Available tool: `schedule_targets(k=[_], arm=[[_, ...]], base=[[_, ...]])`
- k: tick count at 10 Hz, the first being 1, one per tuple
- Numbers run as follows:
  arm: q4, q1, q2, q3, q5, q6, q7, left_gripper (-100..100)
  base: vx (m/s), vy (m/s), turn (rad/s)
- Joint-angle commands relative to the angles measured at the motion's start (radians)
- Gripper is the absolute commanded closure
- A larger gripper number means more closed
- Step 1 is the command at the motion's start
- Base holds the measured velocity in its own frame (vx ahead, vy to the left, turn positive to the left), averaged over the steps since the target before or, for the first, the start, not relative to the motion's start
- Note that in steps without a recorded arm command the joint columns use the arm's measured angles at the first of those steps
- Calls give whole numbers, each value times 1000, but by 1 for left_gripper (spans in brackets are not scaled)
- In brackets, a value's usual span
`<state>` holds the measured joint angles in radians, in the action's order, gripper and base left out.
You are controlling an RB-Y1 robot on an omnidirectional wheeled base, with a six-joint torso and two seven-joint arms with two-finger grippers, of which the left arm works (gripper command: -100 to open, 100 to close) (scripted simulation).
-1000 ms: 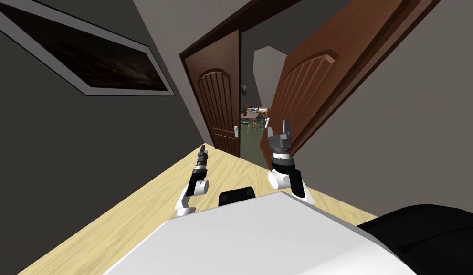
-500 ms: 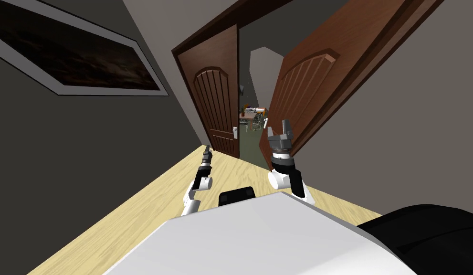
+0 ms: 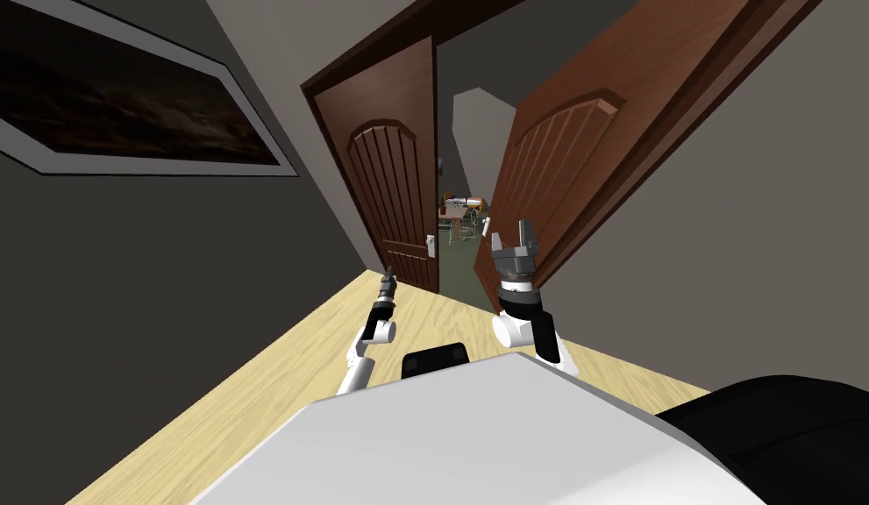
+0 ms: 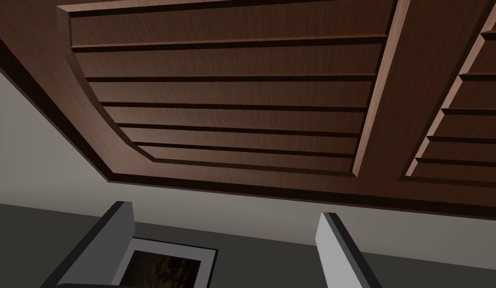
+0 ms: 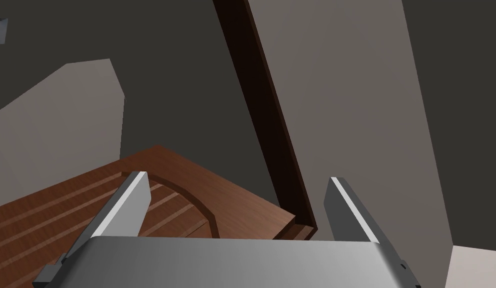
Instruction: Push the door open
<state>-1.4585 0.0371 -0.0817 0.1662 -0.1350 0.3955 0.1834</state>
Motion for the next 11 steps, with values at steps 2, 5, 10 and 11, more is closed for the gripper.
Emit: schedule_targets(k=[2,5,10,11], arm=[[71,-45,8,22,-20,2,4,-100],[146,-95,16,45,-44,3,7,-100],[267,-175,33,82,-82,4,10,-100],[290,-190,36,89,-89,4,11,-100]], base=[[86,47,-88],[93,56,-78],[85,43,-81],[83,59,-79]])
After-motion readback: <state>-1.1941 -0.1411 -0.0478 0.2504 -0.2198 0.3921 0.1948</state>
